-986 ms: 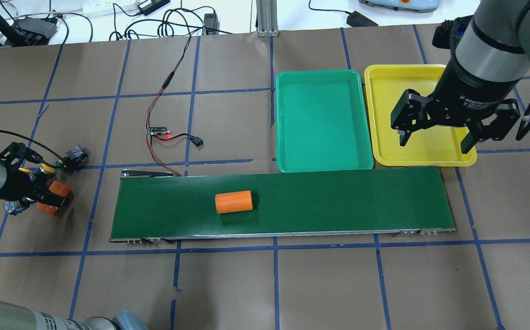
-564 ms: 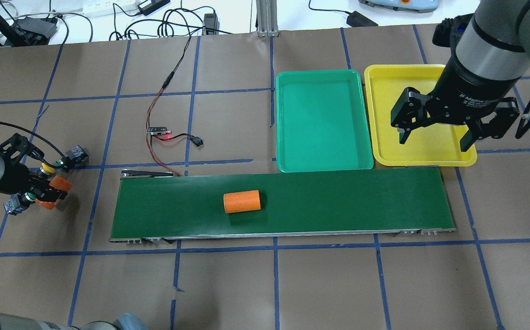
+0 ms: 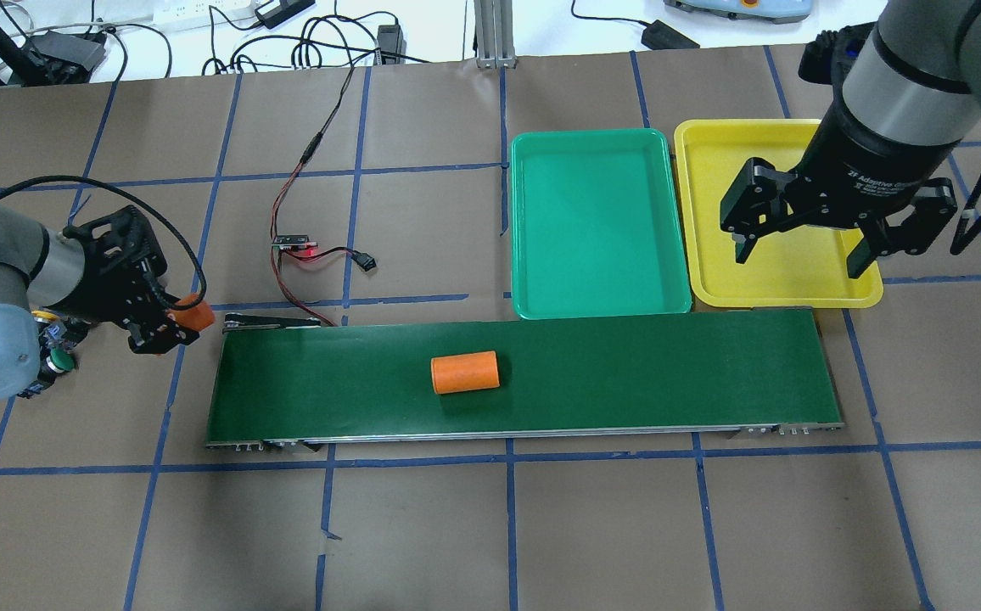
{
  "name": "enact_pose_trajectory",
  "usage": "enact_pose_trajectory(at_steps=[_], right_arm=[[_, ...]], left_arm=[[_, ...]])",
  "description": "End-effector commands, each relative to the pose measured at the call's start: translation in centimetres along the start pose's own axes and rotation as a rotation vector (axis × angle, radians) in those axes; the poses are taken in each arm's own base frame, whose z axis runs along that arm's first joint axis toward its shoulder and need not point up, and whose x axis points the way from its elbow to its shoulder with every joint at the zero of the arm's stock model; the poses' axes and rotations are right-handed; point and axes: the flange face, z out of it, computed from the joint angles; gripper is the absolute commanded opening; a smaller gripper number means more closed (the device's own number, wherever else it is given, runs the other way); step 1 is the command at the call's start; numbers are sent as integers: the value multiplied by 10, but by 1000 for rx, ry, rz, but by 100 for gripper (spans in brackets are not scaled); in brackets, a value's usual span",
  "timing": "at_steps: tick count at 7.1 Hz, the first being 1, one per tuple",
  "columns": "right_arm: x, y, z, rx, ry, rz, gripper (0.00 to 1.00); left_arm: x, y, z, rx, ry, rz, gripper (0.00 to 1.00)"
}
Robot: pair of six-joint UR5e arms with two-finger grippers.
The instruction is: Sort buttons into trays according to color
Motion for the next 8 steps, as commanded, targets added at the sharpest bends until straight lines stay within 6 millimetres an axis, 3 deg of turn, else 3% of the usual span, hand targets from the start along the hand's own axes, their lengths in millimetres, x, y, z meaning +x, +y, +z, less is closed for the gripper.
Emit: enact_pose_trajectory(at_steps=[1, 2, 3, 4, 5, 6, 8], right_arm=[[0, -1, -1, 11, -3, 0, 100], [2, -2, -5, 31, 9, 3, 100], [2, -3, -5, 33, 7, 6, 100], [1, -2, -4, 28, 0, 5, 100], [1, -2, -6, 34, 5, 3, 100], [2, -2, -5, 33, 9, 3, 100], [2, -1, -6, 32, 14, 3, 100]], left_arm=[[55, -65, 2, 12, 31, 286, 0], [86, -92, 18, 9, 72, 365, 0], [106, -105, 35, 5, 92, 397, 4], [109, -108, 47, 7, 112, 399, 26], [115, -106, 46, 10, 105, 387, 99], [112, -100, 53, 6, 122, 332, 100], [108, -102, 44, -4, 101, 125, 100]])
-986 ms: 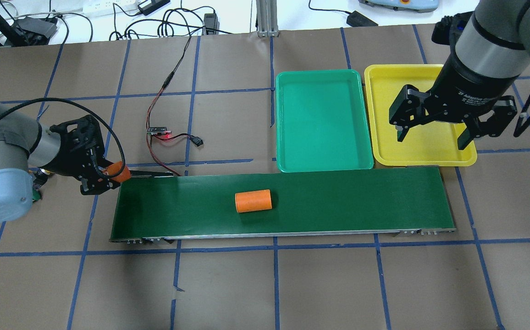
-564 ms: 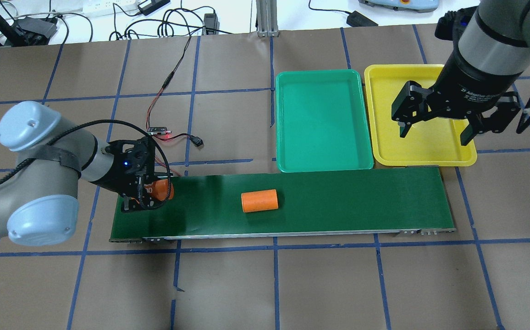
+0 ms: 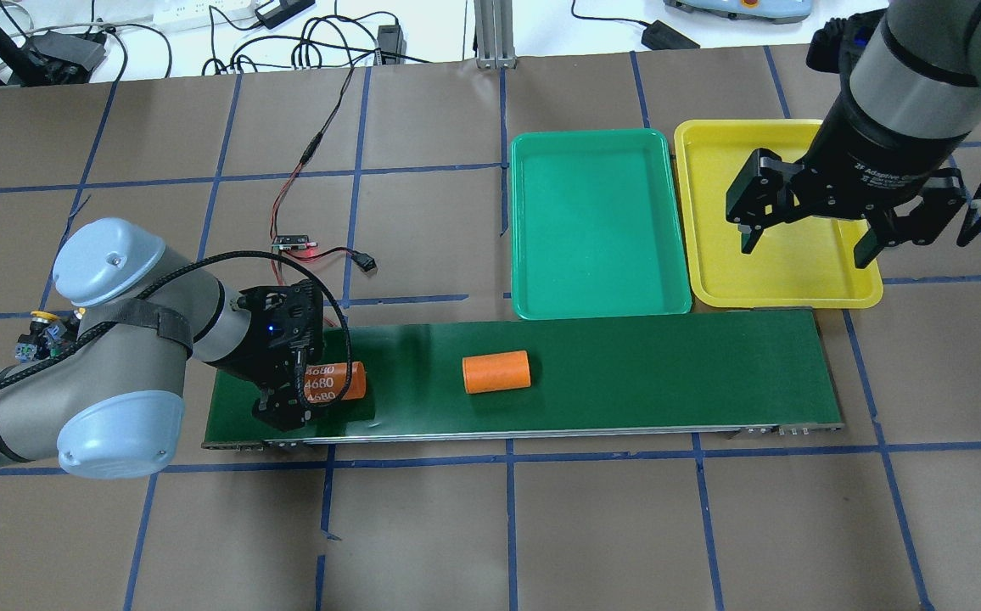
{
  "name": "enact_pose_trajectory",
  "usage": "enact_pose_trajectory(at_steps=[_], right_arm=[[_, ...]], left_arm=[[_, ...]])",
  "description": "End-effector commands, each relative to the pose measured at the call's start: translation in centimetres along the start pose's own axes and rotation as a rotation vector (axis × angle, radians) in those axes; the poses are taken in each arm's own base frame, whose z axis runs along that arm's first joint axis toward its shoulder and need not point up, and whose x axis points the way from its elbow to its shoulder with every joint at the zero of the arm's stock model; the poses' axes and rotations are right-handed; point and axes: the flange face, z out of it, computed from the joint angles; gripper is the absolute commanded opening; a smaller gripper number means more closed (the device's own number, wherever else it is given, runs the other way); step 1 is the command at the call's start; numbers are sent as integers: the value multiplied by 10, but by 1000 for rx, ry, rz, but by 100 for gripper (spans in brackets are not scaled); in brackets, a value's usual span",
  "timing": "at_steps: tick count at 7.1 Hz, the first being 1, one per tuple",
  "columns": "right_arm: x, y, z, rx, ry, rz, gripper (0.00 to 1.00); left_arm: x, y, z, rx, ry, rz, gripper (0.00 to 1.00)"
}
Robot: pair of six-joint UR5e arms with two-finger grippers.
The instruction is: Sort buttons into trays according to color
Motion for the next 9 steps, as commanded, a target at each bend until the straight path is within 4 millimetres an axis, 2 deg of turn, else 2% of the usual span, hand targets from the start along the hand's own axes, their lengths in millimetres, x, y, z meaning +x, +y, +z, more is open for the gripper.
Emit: enact_pose_trajectory(at_steps=[1, 2, 4, 6, 7, 9], right_arm=[[0, 1, 2, -6, 4, 1, 100], [0, 1, 2, -9, 4, 0, 100], [0, 1, 2, -9, 4, 3, 100], [0, 1, 3, -11, 3, 3, 100], [0, 1, 3, -11, 3, 3, 100], [-1, 1, 4, -12, 2, 36, 100]], left_arm=[[-8, 2, -23, 11, -82, -230, 100], [-27, 21, -42, 29, -160, -357, 100], [-59, 74, -60, 35, -189, -517, 100], [-81, 105, -59, 29, -189, -585, 100], [-104, 136, -61, 21, -188, -645, 100], [-129, 164, -52, -46, -174, -767, 100]])
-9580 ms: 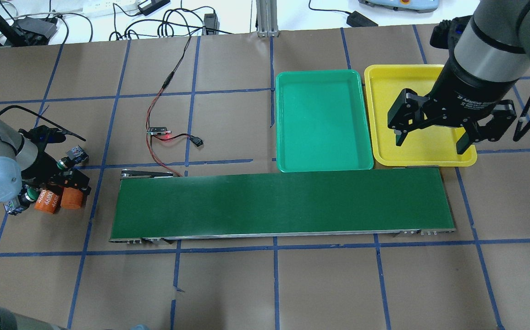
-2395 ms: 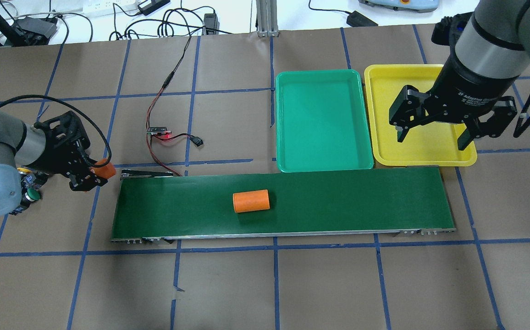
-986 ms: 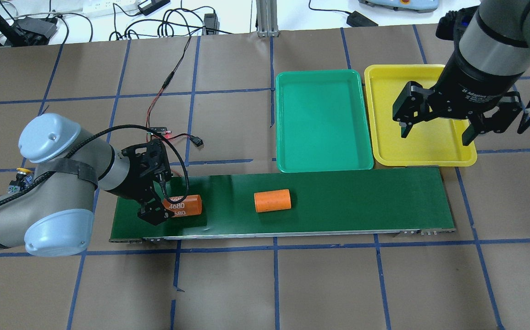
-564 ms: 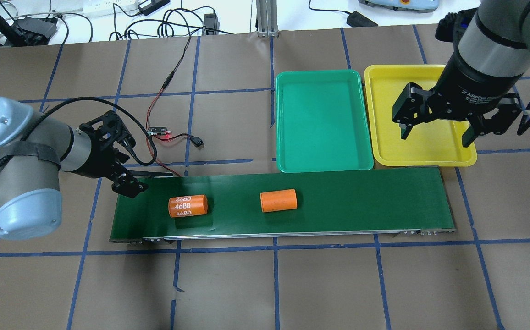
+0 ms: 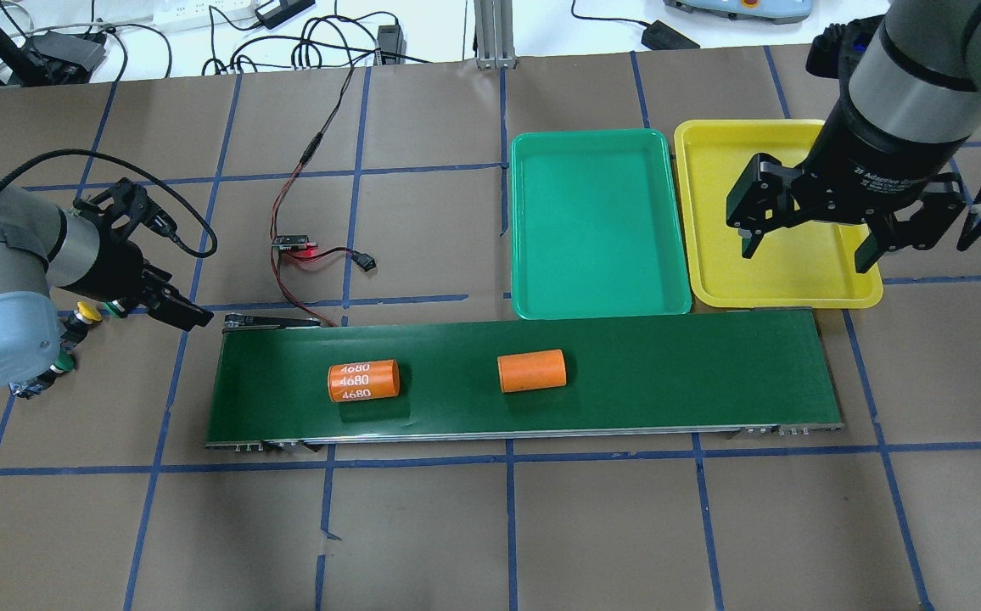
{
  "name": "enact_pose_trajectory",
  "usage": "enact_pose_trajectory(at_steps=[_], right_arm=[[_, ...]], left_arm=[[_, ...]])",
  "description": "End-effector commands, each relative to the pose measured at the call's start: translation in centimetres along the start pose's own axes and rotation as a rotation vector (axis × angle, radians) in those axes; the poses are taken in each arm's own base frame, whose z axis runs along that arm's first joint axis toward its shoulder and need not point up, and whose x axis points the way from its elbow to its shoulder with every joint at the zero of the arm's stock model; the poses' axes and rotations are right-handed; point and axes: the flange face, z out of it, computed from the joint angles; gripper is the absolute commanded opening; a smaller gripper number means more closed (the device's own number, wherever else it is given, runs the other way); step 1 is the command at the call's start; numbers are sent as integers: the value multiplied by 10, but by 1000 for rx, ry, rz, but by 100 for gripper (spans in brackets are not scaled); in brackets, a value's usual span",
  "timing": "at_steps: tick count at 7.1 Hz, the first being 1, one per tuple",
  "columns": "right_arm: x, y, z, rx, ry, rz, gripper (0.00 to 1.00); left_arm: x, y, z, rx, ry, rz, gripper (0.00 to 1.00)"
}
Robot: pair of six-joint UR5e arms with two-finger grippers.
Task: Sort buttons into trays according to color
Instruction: 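Return the left gripper to the button pile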
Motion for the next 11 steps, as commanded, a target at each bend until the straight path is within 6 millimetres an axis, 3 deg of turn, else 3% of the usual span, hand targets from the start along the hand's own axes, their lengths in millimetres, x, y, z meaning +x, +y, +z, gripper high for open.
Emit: enact_pose_trajectory(at_steps=[1, 2, 5, 7, 8, 11], right_arm=[[-1, -1, 1, 3, -2, 69, 100], [-1, -1, 2, 1, -3, 71, 100], [-3, 1, 0, 4, -18, 200, 100], [-5, -3, -1, 23, -29, 331, 100], [-5, -3, 0, 20, -29, 376, 100], [-16, 1, 0, -9, -80, 505, 100]], left_arm=[[-40, 14, 13, -56, -8, -102, 100], [-59, 28, 16, -57, -6, -144, 100], [-96, 42, 33, -62, -11, -183, 100], [-124, 42, 37, -63, -14, -189, 100], [-130, 43, 53, -93, -6, -187, 100], [-146, 39, 64, -102, -6, -169, 95]])
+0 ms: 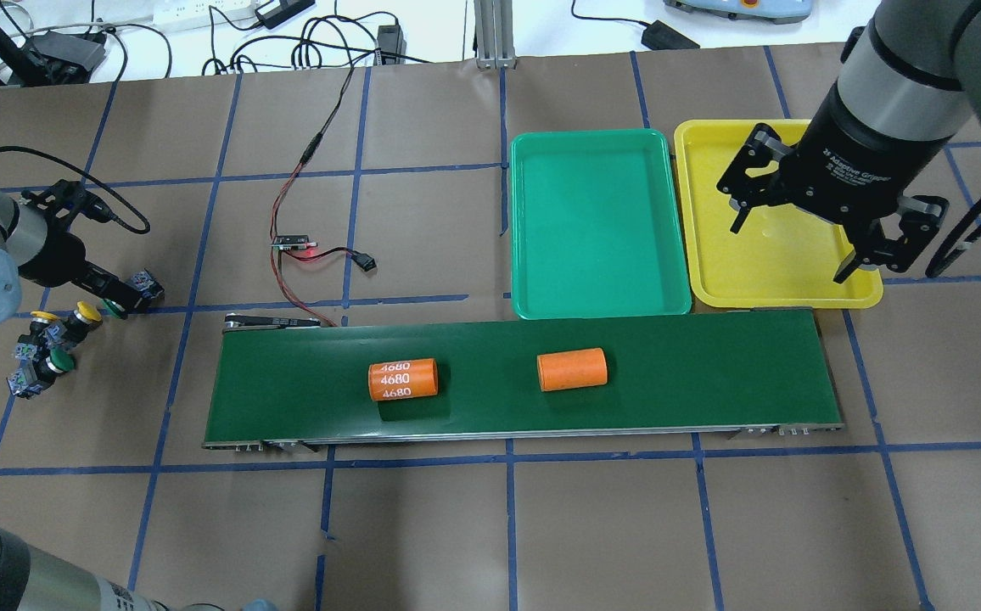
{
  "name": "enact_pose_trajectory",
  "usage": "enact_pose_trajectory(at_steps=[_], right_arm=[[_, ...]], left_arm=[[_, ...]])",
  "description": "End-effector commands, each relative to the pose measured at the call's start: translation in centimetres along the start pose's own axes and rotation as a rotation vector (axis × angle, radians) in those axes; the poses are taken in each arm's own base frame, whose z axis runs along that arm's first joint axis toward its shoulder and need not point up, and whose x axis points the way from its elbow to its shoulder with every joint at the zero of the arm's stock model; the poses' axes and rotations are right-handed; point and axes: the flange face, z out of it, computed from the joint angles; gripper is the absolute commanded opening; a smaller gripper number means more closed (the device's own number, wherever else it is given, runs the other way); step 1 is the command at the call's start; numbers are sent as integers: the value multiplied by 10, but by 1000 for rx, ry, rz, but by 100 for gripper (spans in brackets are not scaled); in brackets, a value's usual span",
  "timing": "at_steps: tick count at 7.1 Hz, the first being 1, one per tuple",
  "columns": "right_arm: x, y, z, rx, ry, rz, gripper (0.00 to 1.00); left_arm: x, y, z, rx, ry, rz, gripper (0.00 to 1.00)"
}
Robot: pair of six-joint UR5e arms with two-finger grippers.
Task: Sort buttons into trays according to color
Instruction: 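Grasp a green-capped push button with the left gripper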
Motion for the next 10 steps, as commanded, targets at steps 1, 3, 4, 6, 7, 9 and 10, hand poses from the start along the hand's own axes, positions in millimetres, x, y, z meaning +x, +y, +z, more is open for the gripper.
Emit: enact_pose_trajectory(at_steps=[1, 3, 4, 6, 7, 9, 10], right_arm=[[-5, 5, 1, -40, -40, 107, 100], [-4, 8, 17, -65, -18, 186, 100], [-3, 9, 19, -66, -14, 204, 100], [-6, 13, 22, -70, -6, 341, 100], [-9, 18, 24, -70, -1, 345, 100], [-10, 20, 25, -72, 2, 343, 100], [-10, 20, 25, -73, 3, 346, 100]], left_arm=[[-5, -5, 9, -8, 5, 7, 95], [-18, -9, 17, -19, 6, 5, 94], [-21, -7, 22, -46, -1, 4, 62], [-22, -6, 29, -54, 7, 11, 49], [-21, -7, 29, -54, 7, 14, 23], [-5, -19, 3, -41, -15, 79, 16], [19, -37, -18, -45, -10, 164, 16]])
